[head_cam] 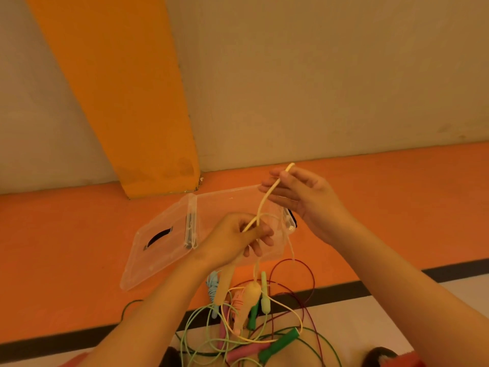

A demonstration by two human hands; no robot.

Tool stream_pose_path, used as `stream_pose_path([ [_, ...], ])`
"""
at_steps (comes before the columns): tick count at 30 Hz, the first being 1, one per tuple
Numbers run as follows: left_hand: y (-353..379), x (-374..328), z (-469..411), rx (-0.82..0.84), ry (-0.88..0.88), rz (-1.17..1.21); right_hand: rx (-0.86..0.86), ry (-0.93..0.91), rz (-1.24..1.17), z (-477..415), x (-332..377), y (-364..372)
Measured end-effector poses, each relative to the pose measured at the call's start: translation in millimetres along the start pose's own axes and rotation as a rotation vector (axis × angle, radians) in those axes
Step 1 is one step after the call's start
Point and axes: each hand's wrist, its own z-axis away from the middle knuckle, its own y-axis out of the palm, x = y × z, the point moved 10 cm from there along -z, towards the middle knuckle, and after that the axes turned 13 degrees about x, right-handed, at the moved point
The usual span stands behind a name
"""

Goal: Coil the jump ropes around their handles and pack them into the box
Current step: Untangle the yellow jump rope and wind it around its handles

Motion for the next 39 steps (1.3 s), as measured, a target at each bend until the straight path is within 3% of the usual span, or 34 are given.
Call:
stream_pose_path([
  [3,-10,-11,1,-0.073,0.039,0.019,0.107,0.169,0.225,2,-20,2],
  [6,-19,-25,4,-0.146,0.088,0.082,0.343,0.379,0.454,15,-57,16],
  [8,-22,-31,5,-0.173,0.128,0.164,0.412,0.405,0.529,20,-72,23],
  [15,-31,-32,7,-0.204,0.157,0.137,0.248,0.274,0.391,11,-48,17],
  [22,-2,-13,1,-0.041,0.03,0.035,0.024,0.025,0.145,3,0,1],
  [27,7,-17,0,0.001,0.045,0.071,-0.021,-0.015,0.076,5,4,-3],
  [30,1,-24,1,-0.057,0.078,0.132,-0.076,0.0,0.136,5,-2,-14],
  [32,-10,-27,3,-0.139,0.114,0.25,-0.053,0.065,0.204,6,-11,-13],
  [35,-24,-26,7,-0.221,0.144,0.536,0.157,0.268,0.353,15,-38,10],
  [37,-28,-25,8,-0.229,0.139,0.597,0.303,0.347,0.407,23,-52,30],
  [39,-28,-26,10,-0.222,0.133,0.605,0.333,0.348,0.356,27,-56,40],
])
